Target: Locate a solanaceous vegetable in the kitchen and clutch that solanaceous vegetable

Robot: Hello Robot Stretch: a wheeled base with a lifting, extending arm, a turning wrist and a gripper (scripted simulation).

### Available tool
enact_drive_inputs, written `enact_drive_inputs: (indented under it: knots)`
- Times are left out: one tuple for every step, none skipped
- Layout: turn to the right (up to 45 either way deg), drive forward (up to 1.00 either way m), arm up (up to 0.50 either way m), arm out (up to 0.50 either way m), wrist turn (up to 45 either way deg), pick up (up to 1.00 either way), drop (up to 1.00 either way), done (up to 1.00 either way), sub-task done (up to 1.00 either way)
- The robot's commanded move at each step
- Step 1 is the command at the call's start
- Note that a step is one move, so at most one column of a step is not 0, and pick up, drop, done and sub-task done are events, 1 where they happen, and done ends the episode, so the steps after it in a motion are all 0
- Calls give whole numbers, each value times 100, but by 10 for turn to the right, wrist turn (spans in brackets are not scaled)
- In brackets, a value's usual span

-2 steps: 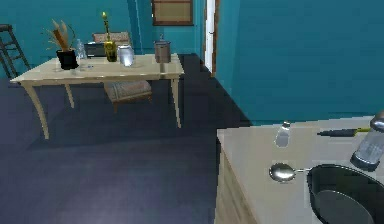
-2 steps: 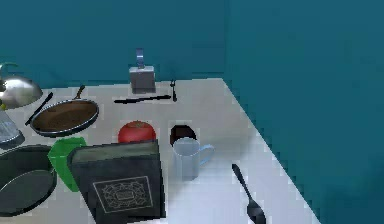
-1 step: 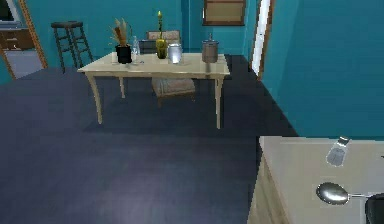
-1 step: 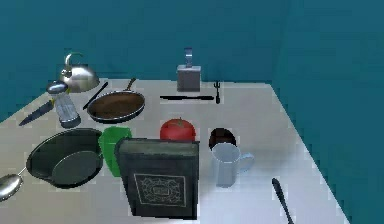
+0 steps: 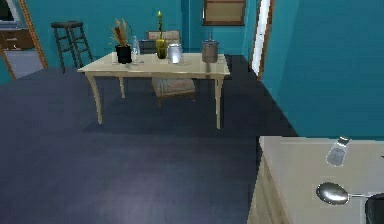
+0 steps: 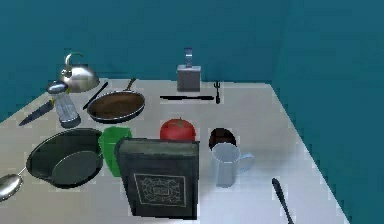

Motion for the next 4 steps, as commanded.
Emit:
enact_drive_inputs:
  knots:
    - [0,0,38,0,0,0,0,0,0]
    - [0,0,0,18,0,0,0,0,0]
    - [0,0,0,0,450,0,0,0,0]
    - [0,0,0,0,450,0,0,0,0]
